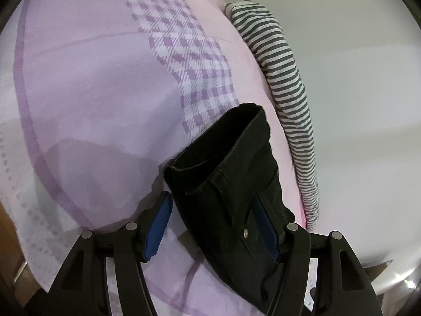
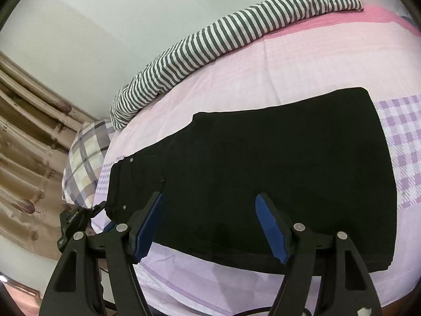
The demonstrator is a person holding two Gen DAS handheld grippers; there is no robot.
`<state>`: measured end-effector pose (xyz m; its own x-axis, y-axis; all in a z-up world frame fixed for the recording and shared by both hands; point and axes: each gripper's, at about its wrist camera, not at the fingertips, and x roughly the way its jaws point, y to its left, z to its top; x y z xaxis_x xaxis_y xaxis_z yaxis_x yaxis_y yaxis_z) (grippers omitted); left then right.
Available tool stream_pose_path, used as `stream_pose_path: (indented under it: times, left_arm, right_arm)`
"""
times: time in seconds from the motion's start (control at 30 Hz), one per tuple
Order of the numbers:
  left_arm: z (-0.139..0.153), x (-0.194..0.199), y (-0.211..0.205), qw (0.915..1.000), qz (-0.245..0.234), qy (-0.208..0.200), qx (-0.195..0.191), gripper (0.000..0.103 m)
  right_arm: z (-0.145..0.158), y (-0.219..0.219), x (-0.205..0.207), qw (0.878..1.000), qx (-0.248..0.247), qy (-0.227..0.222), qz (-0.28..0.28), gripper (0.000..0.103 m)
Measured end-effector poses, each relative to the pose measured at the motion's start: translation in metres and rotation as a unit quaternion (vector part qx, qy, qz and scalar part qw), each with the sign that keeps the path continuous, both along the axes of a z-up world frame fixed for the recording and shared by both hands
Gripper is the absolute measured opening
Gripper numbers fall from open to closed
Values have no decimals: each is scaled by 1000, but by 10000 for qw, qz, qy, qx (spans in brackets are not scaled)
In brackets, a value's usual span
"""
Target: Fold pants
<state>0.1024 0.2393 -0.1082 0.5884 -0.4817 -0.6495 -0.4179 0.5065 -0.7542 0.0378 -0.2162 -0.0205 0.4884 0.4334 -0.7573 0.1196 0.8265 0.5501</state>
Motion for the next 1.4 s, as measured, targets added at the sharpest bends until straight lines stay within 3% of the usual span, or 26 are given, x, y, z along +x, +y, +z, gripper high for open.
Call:
stream_pose_path:
  times: [0.1,0.33,0.37,0.4,0.43,0.6,0.77,1.0,1.23,1.3,1.4]
  left_arm:
    - [-6,5,1,9998,80,-132,-161,62]
    - [-4,18,-4,9994,71,-318,92,61]
    - [-2,19,-7,9990,-17,-300,345,57]
    - [-1,20,-11,9977,-55,-193,641,39]
    - [0,20,-13,9965,-89,-148,823,34]
    - [22,19,-24,9925,-141,-252,1184,24]
    - [83,27,-67,9753,-615,-821,1957,22]
    - [145,39,-148,9481,-1427,-1474,2429,22]
    - [167,48,-241,9222,-2260,-1817,2558,21]
    - [168,46,-270,9120,-2563,-1897,2581,21]
    - [161,39,-312,8899,-3006,-2037,2761,21]
  right_arm:
    - [0,2,1,10000,-3,12,-4,70]
    - [-3,8,1,10000,5,53,8,70]
    - [-2,8,0,10000,13,41,6,70]
    - [-1,9,0,10000,8,20,12,70]
    - [0,10,-1,10000,-1,-13,17,70]
    - [9,3,-6,9999,-2,-125,-101,70]
    - [20,-18,-15,9990,25,-282,-345,70]
    - [31,-57,-30,9956,102,-460,-810,70]
    - [42,-100,-49,9895,185,-615,-1296,71]
    - [44,-112,-54,9881,183,-634,-1392,71]
    - [42,-126,-59,9861,280,-609,-1518,71]
